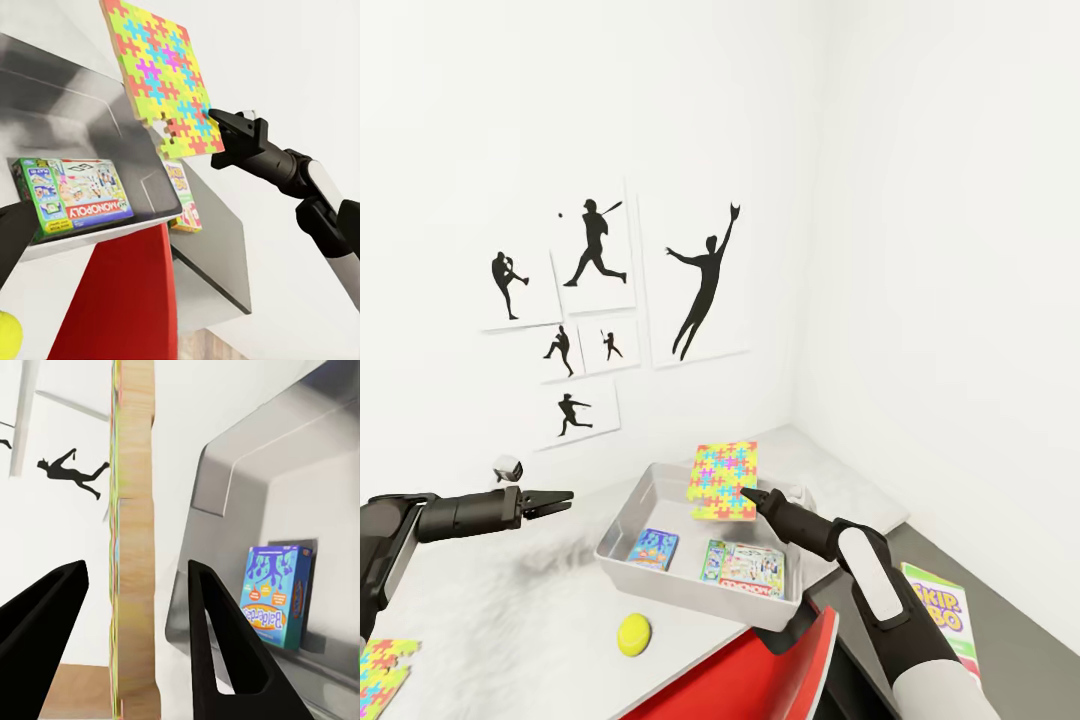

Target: Put all the toys in the child's room - the three board games (two on the bed and one on the table), the two jigsaw puzzles on the table, and the tennis ball on the table - inside the toy box on the table in the child's room.

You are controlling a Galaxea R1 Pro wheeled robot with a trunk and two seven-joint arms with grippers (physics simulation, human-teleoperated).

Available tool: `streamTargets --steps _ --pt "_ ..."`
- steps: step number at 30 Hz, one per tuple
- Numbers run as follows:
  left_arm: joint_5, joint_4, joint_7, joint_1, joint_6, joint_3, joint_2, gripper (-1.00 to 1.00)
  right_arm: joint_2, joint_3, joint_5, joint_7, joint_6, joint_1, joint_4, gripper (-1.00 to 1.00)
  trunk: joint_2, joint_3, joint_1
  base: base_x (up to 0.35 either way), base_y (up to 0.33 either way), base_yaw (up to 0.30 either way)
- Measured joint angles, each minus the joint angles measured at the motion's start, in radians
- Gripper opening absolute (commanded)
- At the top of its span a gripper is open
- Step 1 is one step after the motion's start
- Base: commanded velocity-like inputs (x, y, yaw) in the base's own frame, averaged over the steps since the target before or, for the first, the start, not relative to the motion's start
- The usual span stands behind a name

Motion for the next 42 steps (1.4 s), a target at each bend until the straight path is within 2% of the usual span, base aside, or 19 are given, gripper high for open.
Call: streamTargets --steps 12,18,20,33,42 --pt "0.001 0.000 0.000 0.000 0.001 0.000 0.003 1.00 0.001 -0.002 0.006 -0.029 0.005 0.000 0.021 -1.00 0.000 0.000 0.000 0.001 0.000 0.000" --pt "0.001 0.000 0.000 0.000 0.001 0.001 0.004 1.00 0.002 -0.004 0.015 -0.162 0.003 -0.014 0.127 -1.00 0.000 0.000 0.000 0.000 0.000 0.000" --pt "0.001 0.000 0.000 0.000 0.001 0.002 0.004 1.00 0.003 -0.004 0.010 -0.178 0.005 -0.016 0.141 -1.00 0.000 0.000 0.000 0.000 0.000 0.000" --pt "0.001 0.000 0.000 0.000 0.001 0.000 0.003 1.00 0.000 -0.004 0.017 -0.198 -0.008 -0.023 0.154 -1.00 0.000 0.000 0.000 0.000 0.000 0.000" --pt "-0.001 0.000 0.000 0.000 0.000 0.000 0.003 1.00 -0.001 -0.003 0.062 -0.199 -0.066 -0.045 0.172 -1.00 0.000 0.000 0.000 0.000 0.000 0.000"
